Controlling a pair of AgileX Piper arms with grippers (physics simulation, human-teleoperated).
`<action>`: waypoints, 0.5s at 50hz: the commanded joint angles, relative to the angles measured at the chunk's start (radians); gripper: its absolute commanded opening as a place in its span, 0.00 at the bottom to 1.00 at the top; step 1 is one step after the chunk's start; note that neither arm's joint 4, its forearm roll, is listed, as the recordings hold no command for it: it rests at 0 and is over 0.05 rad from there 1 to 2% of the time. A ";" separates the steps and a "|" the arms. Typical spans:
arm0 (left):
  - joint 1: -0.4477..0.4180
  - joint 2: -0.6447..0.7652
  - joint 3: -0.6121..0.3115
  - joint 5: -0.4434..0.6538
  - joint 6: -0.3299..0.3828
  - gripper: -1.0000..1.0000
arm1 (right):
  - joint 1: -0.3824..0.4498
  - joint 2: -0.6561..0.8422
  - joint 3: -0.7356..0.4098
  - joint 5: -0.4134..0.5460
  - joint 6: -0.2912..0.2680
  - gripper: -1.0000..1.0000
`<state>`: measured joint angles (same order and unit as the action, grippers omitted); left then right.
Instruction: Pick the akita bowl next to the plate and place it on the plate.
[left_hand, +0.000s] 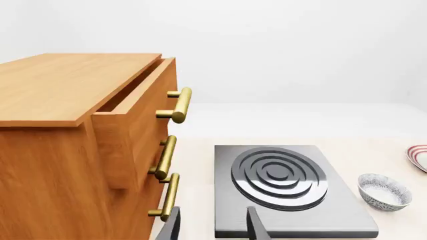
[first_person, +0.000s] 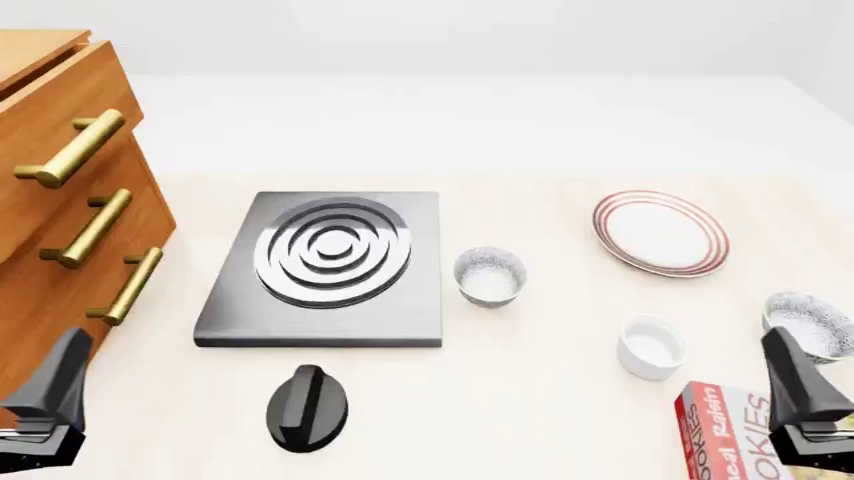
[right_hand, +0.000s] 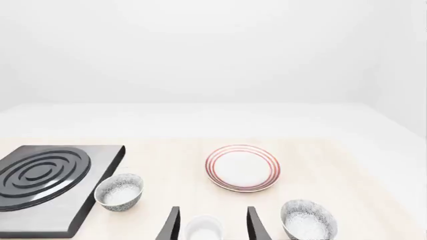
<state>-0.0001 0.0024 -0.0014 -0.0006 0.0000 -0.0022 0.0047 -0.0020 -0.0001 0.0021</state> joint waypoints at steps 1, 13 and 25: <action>0.000 0.005 -0.003 -0.001 0.000 1.00 | -0.015 0.006 -0.007 0.007 0.012 1.00; 0.000 0.005 -0.003 -0.001 0.000 1.00 | -0.080 0.049 -0.054 0.049 0.032 1.00; 0.000 0.005 -0.003 -0.001 0.000 1.00 | -0.124 0.161 -0.254 0.171 0.019 1.00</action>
<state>-0.0002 0.0071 -0.0041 -0.0018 0.0001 -0.0921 0.0860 -0.1266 0.0905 0.0263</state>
